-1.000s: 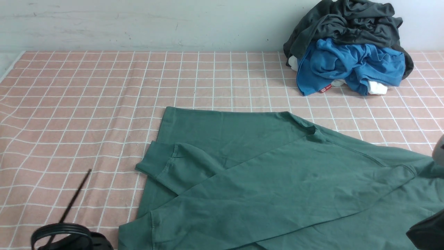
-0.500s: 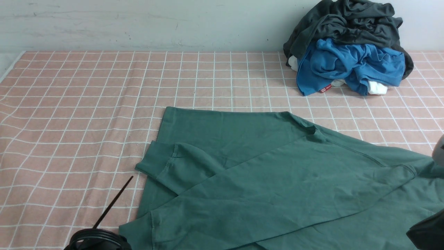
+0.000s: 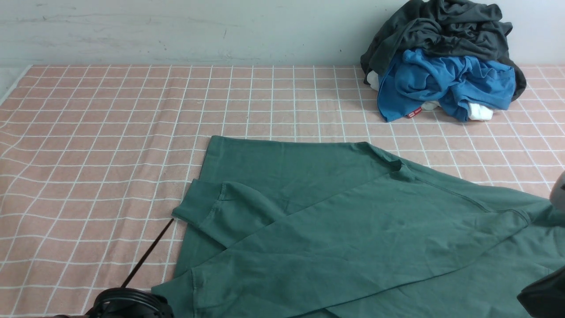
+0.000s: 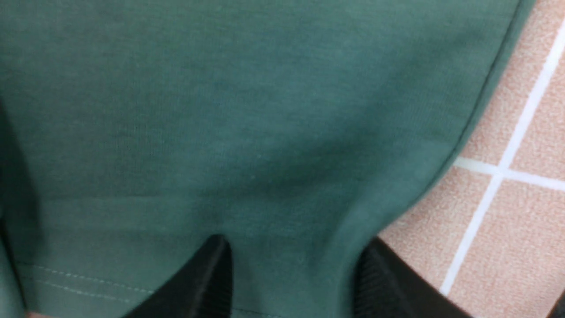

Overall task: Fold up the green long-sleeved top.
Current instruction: Use both arms simultaneously to clamp the lower edge of the clothing fabric

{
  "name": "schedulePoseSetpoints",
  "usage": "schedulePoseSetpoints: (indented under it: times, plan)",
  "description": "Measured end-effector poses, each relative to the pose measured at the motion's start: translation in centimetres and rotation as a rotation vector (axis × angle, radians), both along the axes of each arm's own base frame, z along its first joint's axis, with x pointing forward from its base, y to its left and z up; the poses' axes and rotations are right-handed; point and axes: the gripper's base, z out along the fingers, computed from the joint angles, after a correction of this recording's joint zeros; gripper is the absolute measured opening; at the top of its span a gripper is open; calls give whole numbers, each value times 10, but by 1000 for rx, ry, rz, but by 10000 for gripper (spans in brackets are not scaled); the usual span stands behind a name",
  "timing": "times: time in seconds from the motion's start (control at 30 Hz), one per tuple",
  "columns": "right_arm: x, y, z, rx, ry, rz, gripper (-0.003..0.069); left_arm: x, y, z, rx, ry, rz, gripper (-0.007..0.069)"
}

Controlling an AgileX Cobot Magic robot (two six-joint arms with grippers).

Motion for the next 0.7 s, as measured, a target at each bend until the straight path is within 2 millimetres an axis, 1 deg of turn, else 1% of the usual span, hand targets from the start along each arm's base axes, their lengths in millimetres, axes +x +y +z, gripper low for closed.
schedulePoseSetpoints:
  times: [0.1, 0.13, 0.2, 0.27, 0.33, 0.43, 0.57, 0.63, 0.67, 0.7]
  plan:
    - [0, 0, 0, 0, 0, 0, -14, 0, 0, 0, -2, 2, 3, 186]
    - [0, 0, 0, 0, 0, 0, -14, 0, 0, 0, -2, 3, 3, 176]
    - [0, 0, 0, 0, 0, 0, -14, -1, 0, 0, -6, 9, 11, 59]
    - [0, 0, 0, 0, 0, 0, -14, -1, -1, 0, -11, 17, 20, 20]
    - [0, 0, 0, -4, -2, 1, -14, -2, -1, 0, -7, 28, 30, 6]
    - [0, -1, 0, -16, -10, 17, -14, -3, 1, 2, 5, 46, 54, 6]
    - [1, 1, -1, -45, -23, 96, 4, 3, 18, 14, 15, 58, 163, 6]
    - [2, 3, -4, -61, -15, 147, 48, 5, 27, 20, 29, 67, 206, 6]
    - [2, 3, -4, -61, -15, 147, 48, 5, 28, 21, 31, 68, 211, 6]
    - [4, 5, -11, -78, 11, 178, 108, 6, 37, 26, 52, 82, 245, 6]
